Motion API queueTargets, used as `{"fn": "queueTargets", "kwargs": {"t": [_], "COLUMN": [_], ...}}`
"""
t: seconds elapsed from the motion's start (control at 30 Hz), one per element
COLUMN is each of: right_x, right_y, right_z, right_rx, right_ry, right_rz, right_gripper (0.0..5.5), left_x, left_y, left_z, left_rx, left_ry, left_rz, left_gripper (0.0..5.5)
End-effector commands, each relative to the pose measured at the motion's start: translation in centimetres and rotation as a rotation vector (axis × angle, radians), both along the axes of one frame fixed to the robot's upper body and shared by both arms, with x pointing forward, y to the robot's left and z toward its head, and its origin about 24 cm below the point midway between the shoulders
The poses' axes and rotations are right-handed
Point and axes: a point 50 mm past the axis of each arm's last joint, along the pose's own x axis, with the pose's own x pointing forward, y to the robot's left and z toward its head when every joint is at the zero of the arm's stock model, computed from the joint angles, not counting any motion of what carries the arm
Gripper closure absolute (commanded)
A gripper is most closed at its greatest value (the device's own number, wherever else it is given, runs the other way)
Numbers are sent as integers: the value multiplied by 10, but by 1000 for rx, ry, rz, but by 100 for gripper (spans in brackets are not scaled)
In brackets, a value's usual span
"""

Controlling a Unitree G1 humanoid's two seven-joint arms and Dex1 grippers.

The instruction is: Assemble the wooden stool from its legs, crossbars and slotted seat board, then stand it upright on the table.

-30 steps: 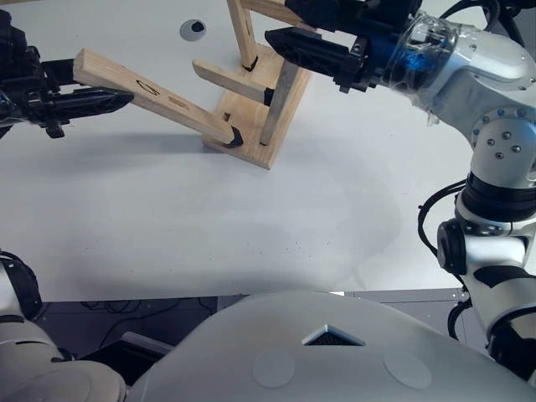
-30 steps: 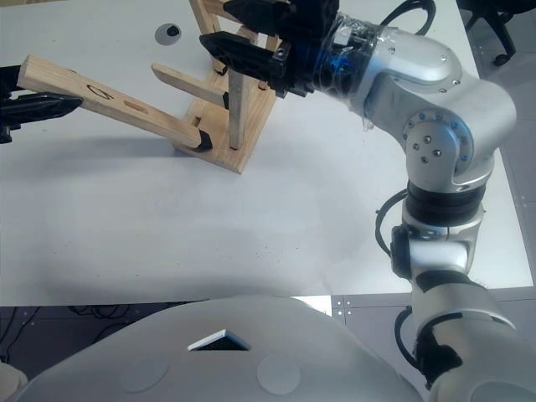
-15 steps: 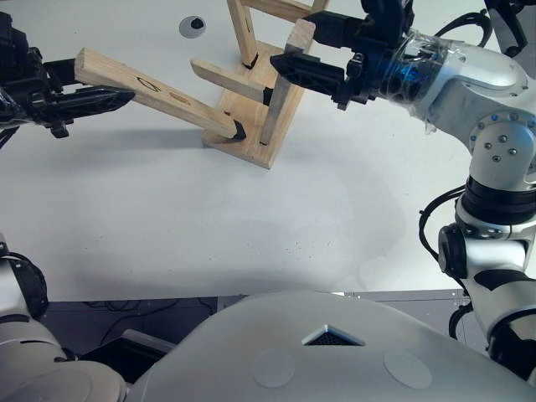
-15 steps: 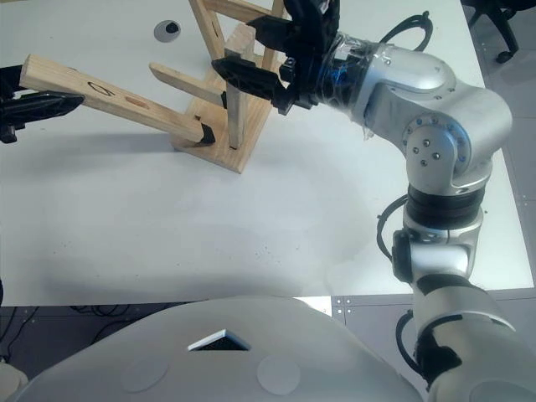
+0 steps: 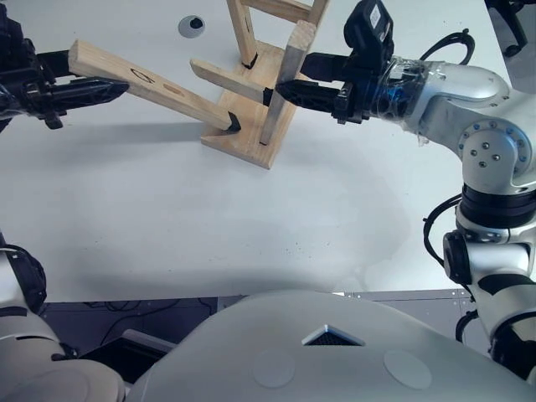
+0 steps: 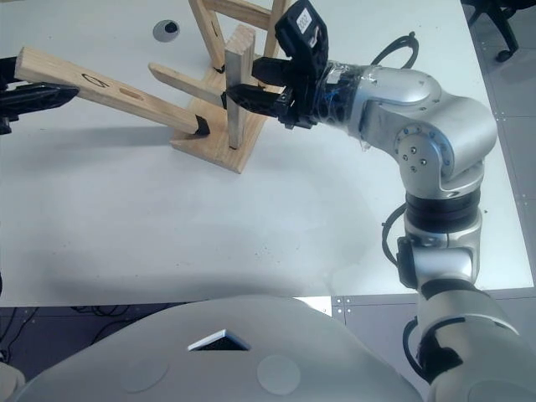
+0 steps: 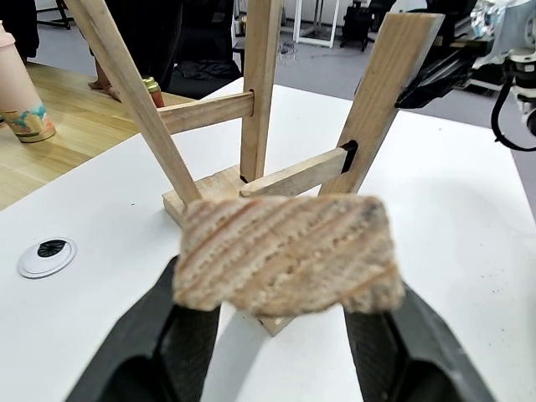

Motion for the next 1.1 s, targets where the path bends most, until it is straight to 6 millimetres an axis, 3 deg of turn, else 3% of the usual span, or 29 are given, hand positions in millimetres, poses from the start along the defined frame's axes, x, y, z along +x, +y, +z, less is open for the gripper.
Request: {"fn": "queueTargets", "kwargs": {"t": [0.03,0.3,0.57,0.8,1.1], "right_x": [-1,13,35,35,32], "right_y": [7,-5,-12,-7,-1], "right_z": [-7,3,7,-2,-10], "right_rx": [26,71,54,32,34], "right_ry": [32,-65,-117,-112,-97], "right_rz": [22,169,348,408,426], "right_gripper": [337,337,338,339,340], "left_x": [2,18,26,42,54], "left_y": [9,4,-11,-29,-46], "left_z": [10,29,32,57,66], "left_rx": [80,151,266,418,614], "left_ry": [34,16,68,51,90], "left_rz": [-10,-42,-133,-200,-290], "left_gripper": [349,349,349,349,349]}}
